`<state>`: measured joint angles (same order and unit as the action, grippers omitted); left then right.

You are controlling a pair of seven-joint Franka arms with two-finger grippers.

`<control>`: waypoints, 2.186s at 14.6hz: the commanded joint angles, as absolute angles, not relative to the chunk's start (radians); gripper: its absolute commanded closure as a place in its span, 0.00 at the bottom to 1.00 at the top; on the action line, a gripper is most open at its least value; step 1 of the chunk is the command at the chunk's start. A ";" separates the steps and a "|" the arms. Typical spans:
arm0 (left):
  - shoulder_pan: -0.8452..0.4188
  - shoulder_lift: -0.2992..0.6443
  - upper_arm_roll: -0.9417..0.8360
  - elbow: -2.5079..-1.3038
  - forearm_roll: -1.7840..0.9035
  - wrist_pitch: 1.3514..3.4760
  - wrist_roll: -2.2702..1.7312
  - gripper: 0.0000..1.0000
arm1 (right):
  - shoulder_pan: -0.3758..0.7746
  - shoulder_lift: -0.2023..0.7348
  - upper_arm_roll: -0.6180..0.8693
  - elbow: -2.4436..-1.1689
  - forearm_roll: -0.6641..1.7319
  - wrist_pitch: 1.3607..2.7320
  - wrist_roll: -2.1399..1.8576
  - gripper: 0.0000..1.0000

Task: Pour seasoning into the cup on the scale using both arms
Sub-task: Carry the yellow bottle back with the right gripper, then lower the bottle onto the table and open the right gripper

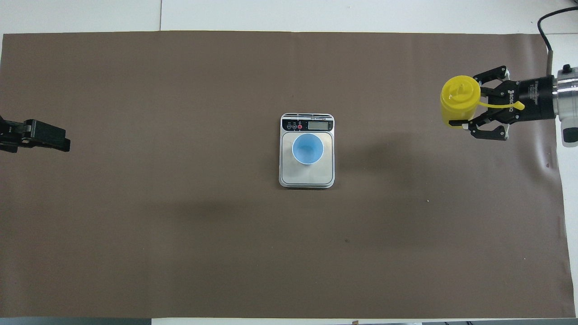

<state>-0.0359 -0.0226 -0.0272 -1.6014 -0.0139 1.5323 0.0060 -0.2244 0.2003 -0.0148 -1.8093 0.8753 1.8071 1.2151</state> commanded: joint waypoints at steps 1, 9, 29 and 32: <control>-0.034 -0.051 -0.028 -1.631 -0.005 1.536 0.012 0.00 | -0.317 0.138 -0.002 -1.976 1.062 1.826 1.152 1.00; -0.034 -0.051 -0.026 -1.631 -0.005 1.536 0.012 0.00 | -0.431 0.285 -0.003 -2.137 1.232 1.739 0.781 1.00; -0.034 -0.051 -0.028 -1.631 -0.005 1.536 0.012 0.00 | -0.486 0.311 -0.006 -2.189 1.166 1.778 0.696 0.00; -0.034 -0.051 -0.028 -1.631 -0.005 1.536 0.012 0.00 | -0.515 0.316 -0.006 -2.158 1.117 1.750 0.696 0.00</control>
